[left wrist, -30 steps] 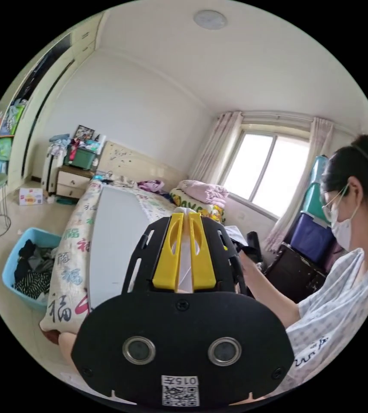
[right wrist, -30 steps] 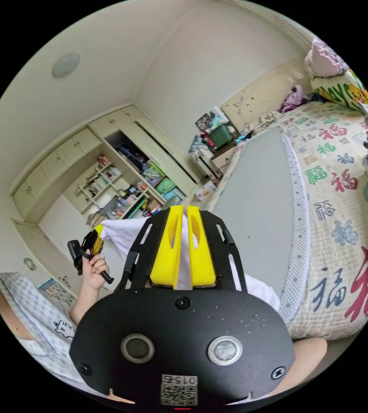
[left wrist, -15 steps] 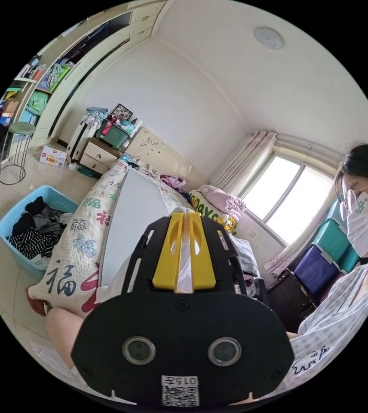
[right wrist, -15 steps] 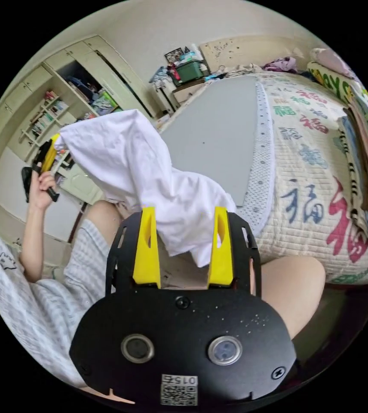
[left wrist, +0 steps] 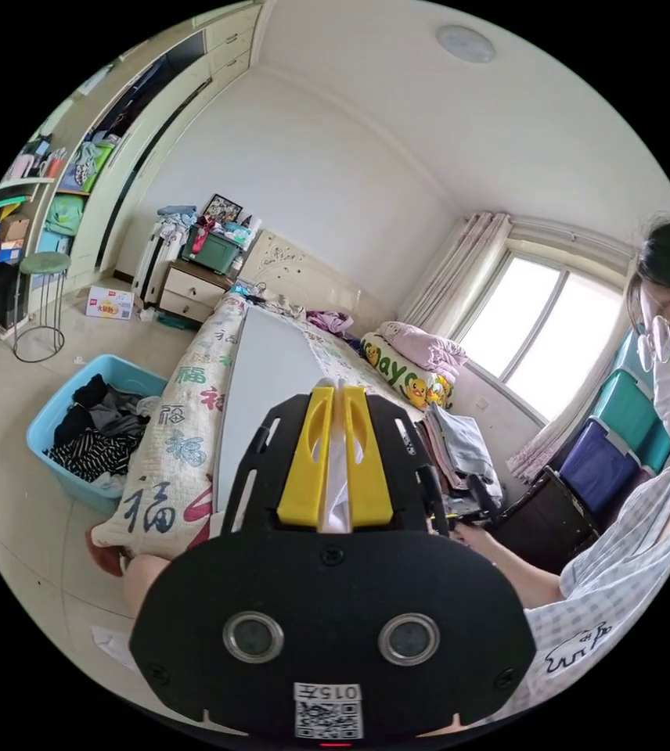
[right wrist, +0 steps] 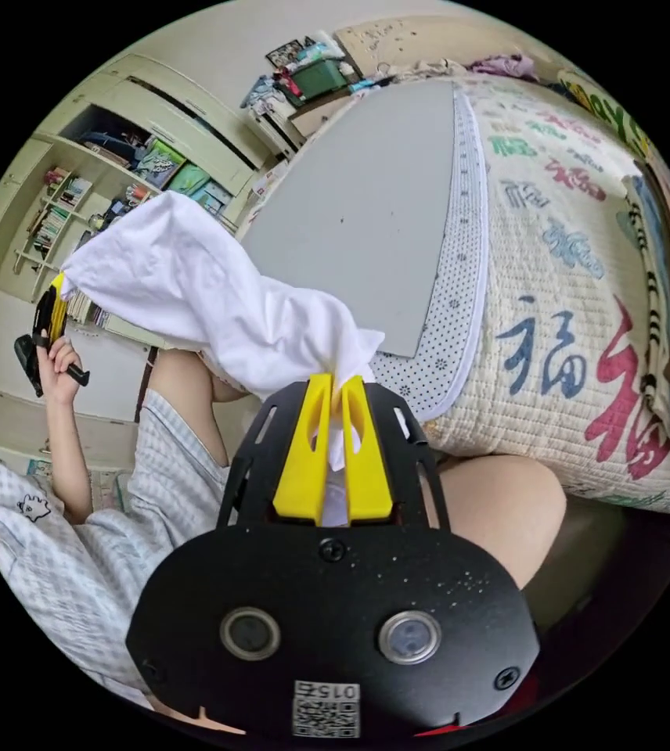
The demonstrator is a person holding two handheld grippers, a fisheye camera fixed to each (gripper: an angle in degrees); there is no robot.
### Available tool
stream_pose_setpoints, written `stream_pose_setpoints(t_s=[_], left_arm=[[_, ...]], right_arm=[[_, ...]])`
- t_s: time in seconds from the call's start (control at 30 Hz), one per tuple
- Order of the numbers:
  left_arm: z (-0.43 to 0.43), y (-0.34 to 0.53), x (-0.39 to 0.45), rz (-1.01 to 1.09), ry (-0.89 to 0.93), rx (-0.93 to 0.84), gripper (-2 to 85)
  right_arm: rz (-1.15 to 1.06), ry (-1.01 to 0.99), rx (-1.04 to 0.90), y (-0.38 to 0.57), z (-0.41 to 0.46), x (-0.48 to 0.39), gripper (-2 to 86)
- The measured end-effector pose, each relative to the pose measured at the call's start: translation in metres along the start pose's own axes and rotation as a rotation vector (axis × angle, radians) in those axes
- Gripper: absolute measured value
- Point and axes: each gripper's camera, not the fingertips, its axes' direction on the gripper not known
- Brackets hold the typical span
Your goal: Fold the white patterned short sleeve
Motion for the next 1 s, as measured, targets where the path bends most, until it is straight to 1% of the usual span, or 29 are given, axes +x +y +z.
stream_pose_setpoints(t_s=[0.03,0.2,0.3,0.4,0.5,0.67,0.77,0.83,0.87,0.9,0.93,0.97,1.0], left_arm=[[-0.005,-0.004,0.002,0.014,-0.024,-0.002,0.3],[-0.036,-0.017,0.003,0.024,-0.055,0.097,0.1],[-0.055,-0.025,0.009,0.044,-0.061,0.174,0.1],[-0.068,-0.035,0.017,0.083,-0.014,0.222,0.0],[-0.067,-0.048,0.027,0.131,-0.015,0.234,0.0],[-0.034,-0.069,0.024,0.152,-0.035,0.193,0.1],[0.007,-0.085,0.01,0.141,-0.059,0.116,0.3],[0.068,-0.097,-0.016,0.146,-0.139,0.017,0.5],[0.09,-0.1,-0.027,0.13,-0.167,-0.011,0.6],[0.142,-0.103,-0.052,0.087,-0.206,-0.084,0.7],[0.196,-0.104,-0.077,0.07,-0.289,-0.187,0.9],[0.22,-0.104,-0.089,0.041,-0.339,-0.245,1.0],[0.26,-0.102,-0.108,0.003,-0.421,-0.366,1.1]], right_arm=[[-0.006,0.001,0.033,0.002,-0.014,-0.003,1.8],[-0.02,0.003,0.386,0.034,-0.175,-0.017,0.9],[-0.064,0.036,0.507,0.046,-0.246,-0.037,0.8],[-0.115,0.077,0.605,0.054,-0.294,-0.062,0.8],[-0.126,0.038,0.646,0.047,-0.319,-0.072,0.8],[-0.08,0.017,0.626,0.004,-0.314,-0.067,1.1],[-0.056,0.012,0.562,-0.044,-0.291,-0.059,1.7],[-0.044,0.031,0.511,-0.088,-0.266,-0.05,2.4],[0.011,0.041,0.487,-0.13,-0.242,-0.037,3.1],[0.029,0.09,0.441,-0.18,-0.212,-0.026,4.1],[0.029,0.148,0.395,-0.207,-0.193,-0.023,4.4],[0.073,0.266,0.294,-0.257,-0.154,-0.012,4.9],[0.144,0.285,0.176,-0.295,-0.119,0.0,5.2]])
